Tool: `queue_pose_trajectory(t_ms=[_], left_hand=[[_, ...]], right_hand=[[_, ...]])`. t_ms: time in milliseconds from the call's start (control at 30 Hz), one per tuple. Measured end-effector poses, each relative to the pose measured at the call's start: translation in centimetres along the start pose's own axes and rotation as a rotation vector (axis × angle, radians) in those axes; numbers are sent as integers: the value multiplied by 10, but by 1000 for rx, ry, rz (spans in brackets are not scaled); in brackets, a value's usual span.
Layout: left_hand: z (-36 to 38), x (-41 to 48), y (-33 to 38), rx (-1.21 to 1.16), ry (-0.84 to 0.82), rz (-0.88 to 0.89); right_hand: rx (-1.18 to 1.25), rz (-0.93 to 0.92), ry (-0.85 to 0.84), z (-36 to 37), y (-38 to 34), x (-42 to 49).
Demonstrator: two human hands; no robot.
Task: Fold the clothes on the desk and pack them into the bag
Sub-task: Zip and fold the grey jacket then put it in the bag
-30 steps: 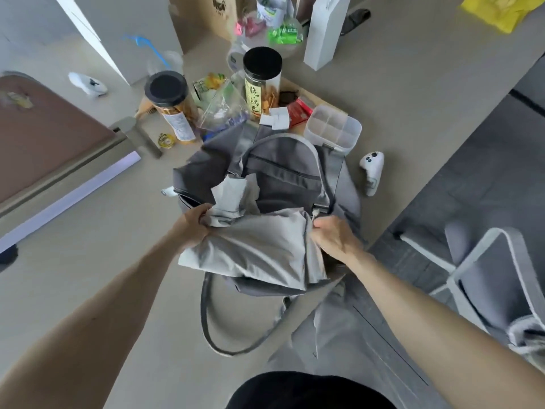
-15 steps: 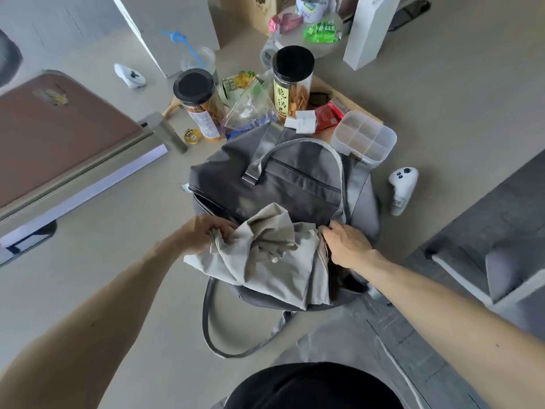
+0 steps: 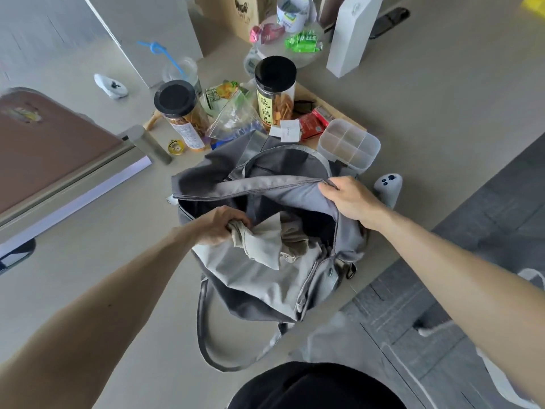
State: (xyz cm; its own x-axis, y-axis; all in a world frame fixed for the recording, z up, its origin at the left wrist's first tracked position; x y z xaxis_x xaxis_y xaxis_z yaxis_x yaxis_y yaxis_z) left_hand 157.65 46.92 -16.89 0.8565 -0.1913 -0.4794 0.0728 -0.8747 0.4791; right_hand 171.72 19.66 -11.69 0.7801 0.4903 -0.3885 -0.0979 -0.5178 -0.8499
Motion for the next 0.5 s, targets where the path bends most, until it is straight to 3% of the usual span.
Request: queue_pose_trajectory(t_ms=[200,367,500], left_hand=[[-13,40,21,-114,63,17],[-8,82,17,-314,263,-191],[-3,108,11,-334,314,-277]], right_hand=[[123,-59,7,-12,-26,-4],[266,-75,21,-18,-44,-7],[304,-112,75,-29,-57,-6]])
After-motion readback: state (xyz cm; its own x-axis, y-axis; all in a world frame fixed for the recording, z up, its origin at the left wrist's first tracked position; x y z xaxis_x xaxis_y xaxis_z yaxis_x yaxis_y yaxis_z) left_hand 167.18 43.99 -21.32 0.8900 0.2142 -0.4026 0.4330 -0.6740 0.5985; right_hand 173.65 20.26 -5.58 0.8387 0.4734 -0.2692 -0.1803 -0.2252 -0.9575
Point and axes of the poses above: each hand's wrist, its own x-axis towards the middle knuckle, its own z-axis out of the palm, y = z × x, the point moved 2 cm from there along x, towards the middle knuckle, and after that the axes turned 13 degrees about x, right-handed, at the moved point
